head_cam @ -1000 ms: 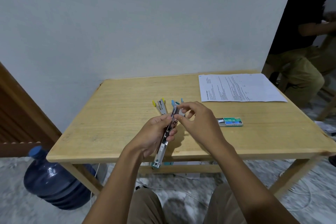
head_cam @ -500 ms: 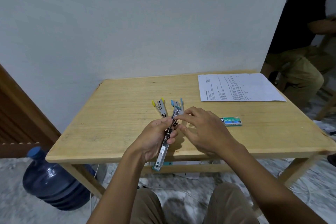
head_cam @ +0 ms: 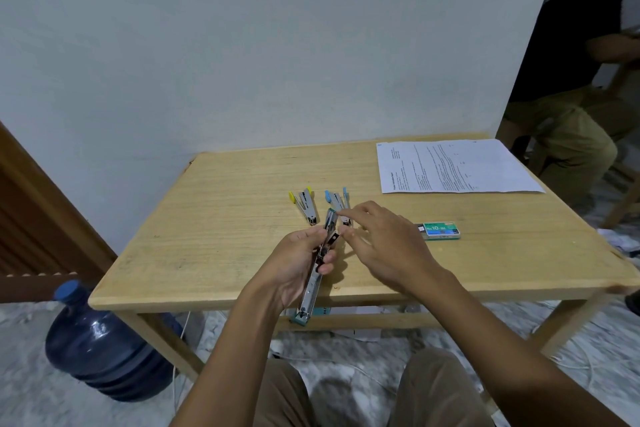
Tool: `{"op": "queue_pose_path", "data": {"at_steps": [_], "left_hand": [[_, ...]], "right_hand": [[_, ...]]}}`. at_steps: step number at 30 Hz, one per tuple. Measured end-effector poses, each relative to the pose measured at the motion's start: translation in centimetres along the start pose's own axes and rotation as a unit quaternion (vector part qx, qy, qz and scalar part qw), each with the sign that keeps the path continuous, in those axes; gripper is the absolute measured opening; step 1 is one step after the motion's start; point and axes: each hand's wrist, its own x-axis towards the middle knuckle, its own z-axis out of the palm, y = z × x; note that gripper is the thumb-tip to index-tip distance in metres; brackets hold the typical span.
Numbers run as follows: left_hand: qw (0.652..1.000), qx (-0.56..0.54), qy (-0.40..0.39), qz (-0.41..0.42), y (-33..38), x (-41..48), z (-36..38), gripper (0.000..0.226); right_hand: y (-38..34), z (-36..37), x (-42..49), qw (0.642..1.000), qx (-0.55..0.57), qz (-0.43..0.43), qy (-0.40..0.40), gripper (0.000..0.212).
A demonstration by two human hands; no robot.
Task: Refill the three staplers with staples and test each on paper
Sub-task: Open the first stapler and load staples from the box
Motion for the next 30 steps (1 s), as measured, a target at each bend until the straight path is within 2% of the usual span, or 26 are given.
{"op": "queue_pose_path", "data": {"at_steps": [3, 5, 7, 13, 22, 30], "left_hand": [[1.000, 0.004, 0.007, 0.005, -0.1, 0.1, -0.1, 0.027], [1.000, 0.009, 0.005, 0.008, -0.2, 0.2, -0.1, 0.026], [1.000, 0.011, 0.001, 0.009, -0.2, 0.3, -0.1, 0.027], [1.000, -0.005, -0.010, 0.017, -0.1, 0.1, 0.1, 0.029], [1.000, 0.010, 0.000, 0.029, 0.3, -0.3, 0.7, 0.024], [0.998, 0.042, 0.005, 0.045, 0.1, -0.3, 0.6, 0.029]], "right_hand": [[-0.3, 0.2, -0.7, 0.976, 0.208, 0.036, 0.053, 0.023], [-0.8, 0.4, -1.1, 0.956, 0.286, 0.018, 0.063, 0.011], [-0.9, 0.8, -1.3, 0.955, 0.283, -0.013, 0.086, 0.007], [-0.8, 1.4, -0.7, 0.951, 0.281, -0.010, 0.127, 0.010], [-1.3, 2.9, -0.4, 0.955, 0.267, 0.067, 0.110, 0.016], [-2.4, 3.6, -0.5, 0.958, 0.201, 0.066, 0.194, 0.013]]}}
